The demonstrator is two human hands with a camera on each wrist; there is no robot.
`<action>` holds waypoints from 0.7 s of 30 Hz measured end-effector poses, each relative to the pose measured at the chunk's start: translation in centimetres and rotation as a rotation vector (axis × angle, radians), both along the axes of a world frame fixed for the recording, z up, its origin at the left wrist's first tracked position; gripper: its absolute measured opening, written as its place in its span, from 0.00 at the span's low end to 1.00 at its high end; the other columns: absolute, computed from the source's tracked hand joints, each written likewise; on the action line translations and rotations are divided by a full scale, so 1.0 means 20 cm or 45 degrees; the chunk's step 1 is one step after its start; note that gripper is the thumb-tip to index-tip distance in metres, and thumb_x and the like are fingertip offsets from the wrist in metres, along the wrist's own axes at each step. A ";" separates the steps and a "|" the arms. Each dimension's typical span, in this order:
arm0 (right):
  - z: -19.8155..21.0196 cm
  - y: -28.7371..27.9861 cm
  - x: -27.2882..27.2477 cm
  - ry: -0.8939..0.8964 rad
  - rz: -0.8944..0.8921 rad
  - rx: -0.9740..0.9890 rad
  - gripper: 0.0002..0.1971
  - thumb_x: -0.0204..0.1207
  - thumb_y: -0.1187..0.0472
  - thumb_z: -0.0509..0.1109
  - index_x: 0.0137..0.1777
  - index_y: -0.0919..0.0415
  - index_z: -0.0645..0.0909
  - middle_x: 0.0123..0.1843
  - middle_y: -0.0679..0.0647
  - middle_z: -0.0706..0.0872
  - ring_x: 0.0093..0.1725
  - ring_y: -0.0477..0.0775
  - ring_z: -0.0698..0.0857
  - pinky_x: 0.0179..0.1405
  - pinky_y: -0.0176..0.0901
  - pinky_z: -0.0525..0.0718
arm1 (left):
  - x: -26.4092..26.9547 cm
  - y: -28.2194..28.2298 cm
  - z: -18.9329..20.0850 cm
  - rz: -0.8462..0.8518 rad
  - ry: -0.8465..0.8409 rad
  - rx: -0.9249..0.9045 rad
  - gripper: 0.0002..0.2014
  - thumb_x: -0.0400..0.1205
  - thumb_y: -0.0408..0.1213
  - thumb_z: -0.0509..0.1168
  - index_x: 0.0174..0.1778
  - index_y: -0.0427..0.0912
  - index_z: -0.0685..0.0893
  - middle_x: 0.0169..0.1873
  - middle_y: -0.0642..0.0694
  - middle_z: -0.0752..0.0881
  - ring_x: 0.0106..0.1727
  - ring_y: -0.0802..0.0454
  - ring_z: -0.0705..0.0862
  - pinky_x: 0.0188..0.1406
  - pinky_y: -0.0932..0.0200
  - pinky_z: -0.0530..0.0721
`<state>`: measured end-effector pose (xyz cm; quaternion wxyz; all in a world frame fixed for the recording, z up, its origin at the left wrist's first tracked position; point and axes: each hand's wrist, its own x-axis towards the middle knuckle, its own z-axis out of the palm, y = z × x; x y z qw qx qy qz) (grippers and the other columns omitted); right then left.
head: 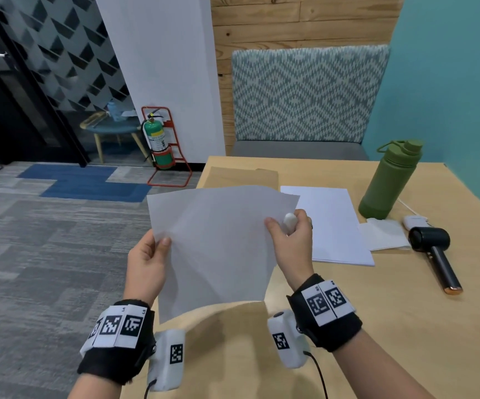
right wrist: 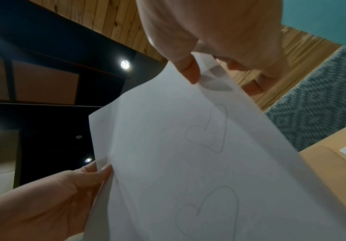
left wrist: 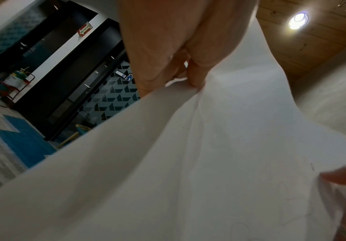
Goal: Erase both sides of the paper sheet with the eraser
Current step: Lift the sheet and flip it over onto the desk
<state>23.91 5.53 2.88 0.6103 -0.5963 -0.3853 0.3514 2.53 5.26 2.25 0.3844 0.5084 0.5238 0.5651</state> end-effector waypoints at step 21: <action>-0.23 -0.06 0.05 -0.300 0.505 -0.548 0.09 0.77 0.64 0.60 0.41 0.63 0.82 0.37 0.51 0.77 0.39 0.50 0.76 0.37 0.40 0.71 | -0.13 -0.01 0.05 0.228 0.070 0.171 0.14 0.85 0.24 0.56 0.41 0.45 0.79 0.26 0.69 0.84 0.29 0.73 0.79 0.33 0.79 0.77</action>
